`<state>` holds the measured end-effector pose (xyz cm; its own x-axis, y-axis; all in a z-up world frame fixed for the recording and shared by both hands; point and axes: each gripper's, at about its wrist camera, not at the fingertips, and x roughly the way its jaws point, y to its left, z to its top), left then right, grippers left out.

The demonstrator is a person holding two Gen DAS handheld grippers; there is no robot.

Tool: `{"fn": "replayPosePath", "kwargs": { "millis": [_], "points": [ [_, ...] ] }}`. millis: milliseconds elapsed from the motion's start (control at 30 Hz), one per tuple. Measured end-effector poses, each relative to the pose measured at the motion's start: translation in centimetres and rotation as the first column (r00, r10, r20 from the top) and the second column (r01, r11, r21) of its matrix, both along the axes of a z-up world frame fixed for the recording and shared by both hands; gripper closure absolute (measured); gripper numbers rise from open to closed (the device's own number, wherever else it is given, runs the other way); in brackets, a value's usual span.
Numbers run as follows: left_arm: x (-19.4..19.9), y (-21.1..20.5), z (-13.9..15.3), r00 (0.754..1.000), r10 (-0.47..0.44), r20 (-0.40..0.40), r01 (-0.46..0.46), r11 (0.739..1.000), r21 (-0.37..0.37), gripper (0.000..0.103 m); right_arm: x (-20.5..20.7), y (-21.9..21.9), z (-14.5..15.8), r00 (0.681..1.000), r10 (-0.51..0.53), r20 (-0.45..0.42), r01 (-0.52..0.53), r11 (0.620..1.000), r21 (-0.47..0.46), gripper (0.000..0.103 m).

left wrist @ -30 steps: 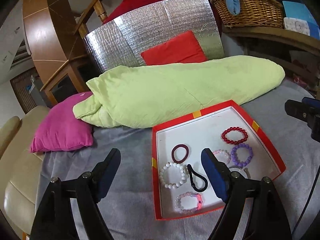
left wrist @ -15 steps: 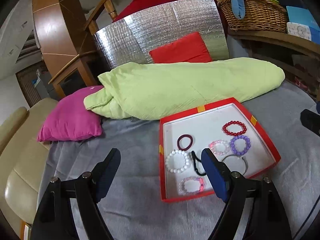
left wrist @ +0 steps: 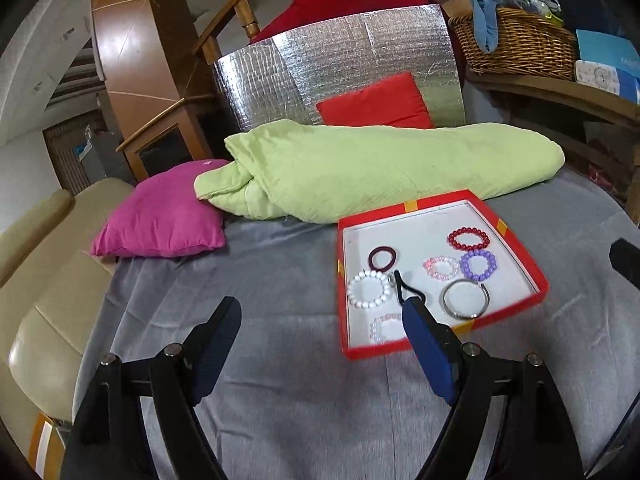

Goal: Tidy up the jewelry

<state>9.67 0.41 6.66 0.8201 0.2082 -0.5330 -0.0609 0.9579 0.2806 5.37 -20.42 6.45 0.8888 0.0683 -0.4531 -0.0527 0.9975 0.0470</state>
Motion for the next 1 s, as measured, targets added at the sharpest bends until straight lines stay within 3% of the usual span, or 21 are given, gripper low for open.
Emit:
{"fn": "replayPosePath", "kwargs": {
  "millis": [300,1000],
  "points": [
    [-1.8,1.4,-0.7,1.000,0.015,-0.005,-0.015,1.000,-0.021,0.020,-0.7,1.6,-0.3,1.000,0.021,-0.001,-0.021,1.000,-0.023,0.033],
    [-1.4,1.8,-1.2,1.000,0.020,-0.019,-0.021,0.999,-0.031,0.020,0.5,2.3,-1.4,0.999,0.016,-0.037,-0.018,0.997,-0.068,0.032]
  ]
}}
